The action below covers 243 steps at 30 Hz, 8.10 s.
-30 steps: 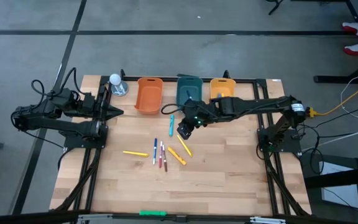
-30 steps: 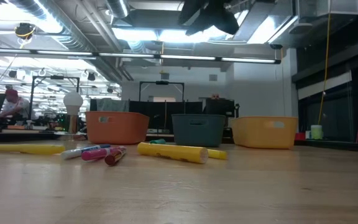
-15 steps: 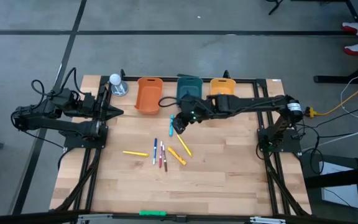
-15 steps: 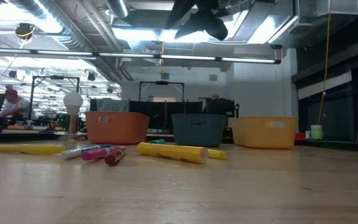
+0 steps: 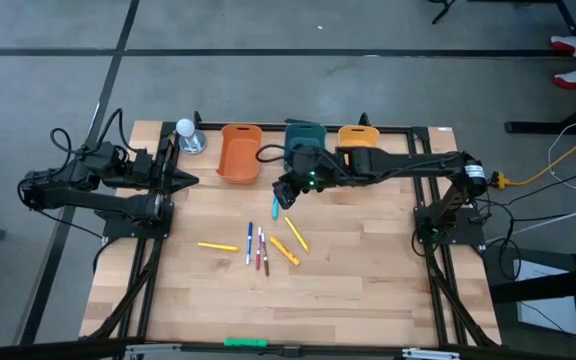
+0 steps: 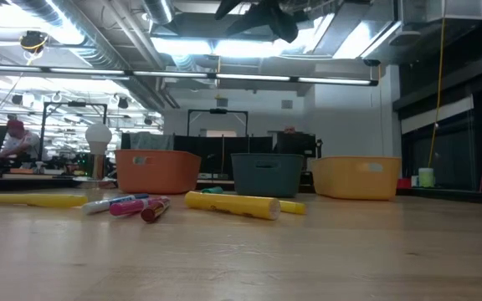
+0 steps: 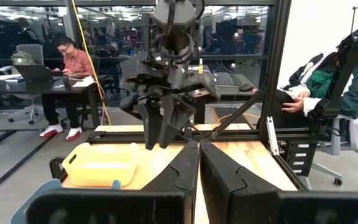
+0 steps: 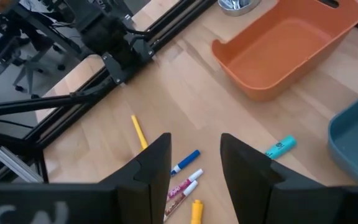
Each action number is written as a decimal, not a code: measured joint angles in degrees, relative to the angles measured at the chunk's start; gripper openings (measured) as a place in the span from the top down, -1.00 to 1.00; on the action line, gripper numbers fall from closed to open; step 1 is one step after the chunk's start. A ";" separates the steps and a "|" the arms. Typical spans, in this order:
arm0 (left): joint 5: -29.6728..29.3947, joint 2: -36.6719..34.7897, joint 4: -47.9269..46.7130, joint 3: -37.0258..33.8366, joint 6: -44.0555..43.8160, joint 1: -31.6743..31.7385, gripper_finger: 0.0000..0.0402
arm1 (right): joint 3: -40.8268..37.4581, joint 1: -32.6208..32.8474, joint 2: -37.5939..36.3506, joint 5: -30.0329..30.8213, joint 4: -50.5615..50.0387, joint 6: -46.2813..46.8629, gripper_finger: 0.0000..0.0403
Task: Pick & Place Markers
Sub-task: Put the right yellow pen into the orange bin
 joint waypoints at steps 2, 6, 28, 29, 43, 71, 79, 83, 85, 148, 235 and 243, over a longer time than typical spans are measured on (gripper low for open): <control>-0.01 0.00 0.00 0.00 0.00 0.00 0.94 | 0.00 0.02 0.00 -0.01 -0.11 -0.50 0.32; -0.01 0.01 0.00 0.00 0.00 0.00 0.96 | 0.00 0.02 0.00 -0.12 -0.41 -0.68 0.32; -0.01 0.00 0.00 0.00 0.00 0.00 0.94 | 0.00 1.81 -0.02 -2.87 -2.62 -3.10 0.32; -0.02 0.00 0.00 0.00 0.00 0.00 0.94 | 0.00 2.09 -0.02 -2.89 -2.74 -3.73 0.32; -0.02 0.01 0.00 0.00 0.00 0.00 0.94 | -3.02 4.93 -0.07 -6.99 -9.91 -3.82 0.32; -0.01 0.00 0.00 -0.01 0.00 0.00 0.94 | -3.06 5.01 11.23 -6.93 -18.50 -4.13 0.32; 0.00 0.02 0.00 0.00 0.00 0.00 0.96 | -3.06 5.01 15.29 -6.92 -18.82 -3.87 0.32; -0.02 0.02 0.00 0.00 0.00 0.00 0.95 | -3.06 5.01 16.80 -6.92 -18.82 -3.80 0.32; -0.01 0.02 0.00 -0.01 0.00 0.00 0.94 | -3.06 5.01 17.24 -6.94 -18.82 -3.73 0.32; -0.02 0.00 0.00 -0.01 0.00 0.00 0.94 | -2.76 6.54 26.22 -3.83 -13.80 8.32 0.97; 0.00 0.00 0.00 0.00 0.00 0.00 0.94 | 5.62 4.26 27.80 -8.56 -19.41 0.48 -0.03; -0.01 0.00 0.00 0.00 0.00 0.00 0.95 | 5.62 4.26 27.71 -8.91 -19.43 0.59 -0.23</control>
